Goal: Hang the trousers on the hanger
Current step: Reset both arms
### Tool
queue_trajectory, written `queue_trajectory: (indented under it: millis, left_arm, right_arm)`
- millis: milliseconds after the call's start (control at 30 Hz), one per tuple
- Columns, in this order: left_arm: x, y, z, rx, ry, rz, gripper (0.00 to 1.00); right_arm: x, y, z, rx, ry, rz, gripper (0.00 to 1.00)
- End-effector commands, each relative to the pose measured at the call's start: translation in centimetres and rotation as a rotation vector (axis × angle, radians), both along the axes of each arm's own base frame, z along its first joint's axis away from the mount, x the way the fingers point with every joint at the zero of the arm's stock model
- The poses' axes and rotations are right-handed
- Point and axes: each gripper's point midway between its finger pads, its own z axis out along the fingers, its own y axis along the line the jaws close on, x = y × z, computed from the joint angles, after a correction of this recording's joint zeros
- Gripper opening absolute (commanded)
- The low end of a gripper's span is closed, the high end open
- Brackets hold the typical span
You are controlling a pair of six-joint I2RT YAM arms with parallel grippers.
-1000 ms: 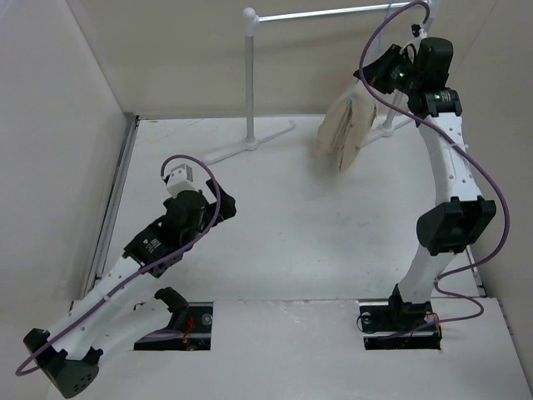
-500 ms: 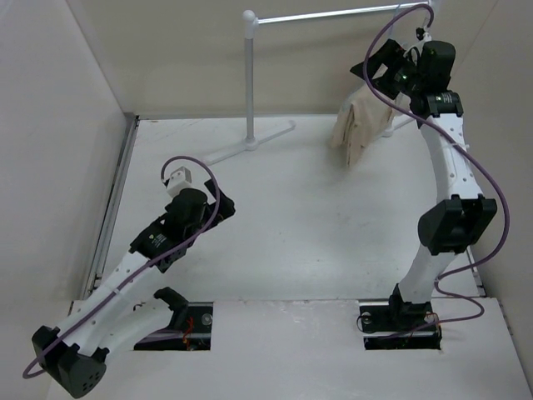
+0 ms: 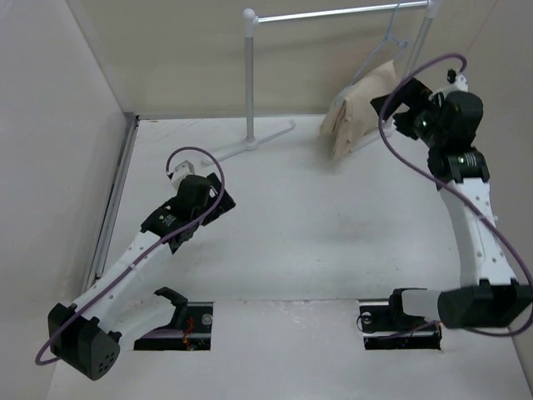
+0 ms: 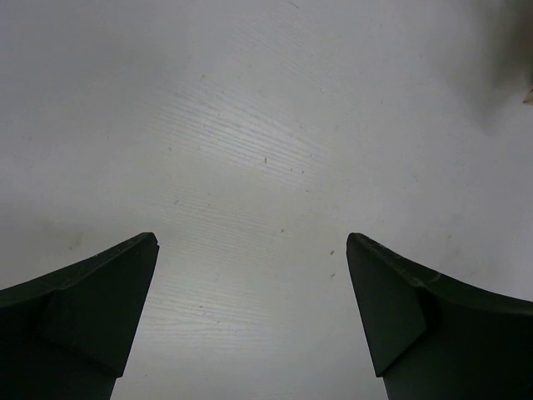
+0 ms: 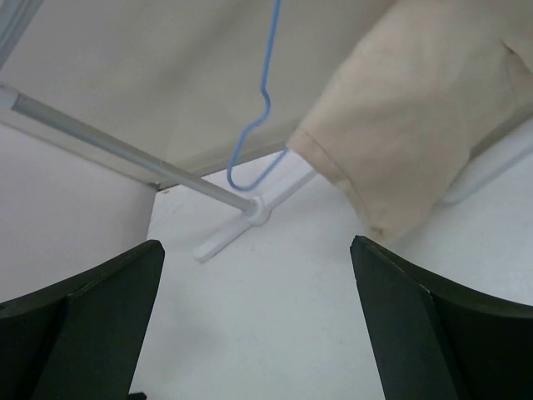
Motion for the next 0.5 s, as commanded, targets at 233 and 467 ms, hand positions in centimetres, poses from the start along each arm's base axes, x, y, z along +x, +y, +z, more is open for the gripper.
queue_trajectory:
  millis: [233, 467]
  left_arm:
    - [-0.3, -4.4, -1.2, 0.063, 0.064, -0.160, 1.00]
    - [-0.9, -6.7, -3.1, 0.072, 0.073, -0.239, 1.00]
  right_arm:
    - [-10.3, -6.0, -18.1, -0.018, 0.264, -0.395, 1.00]
    - [-15.1, -8.2, -25.7, -0.021, 0.459, -0.493, 1.00]
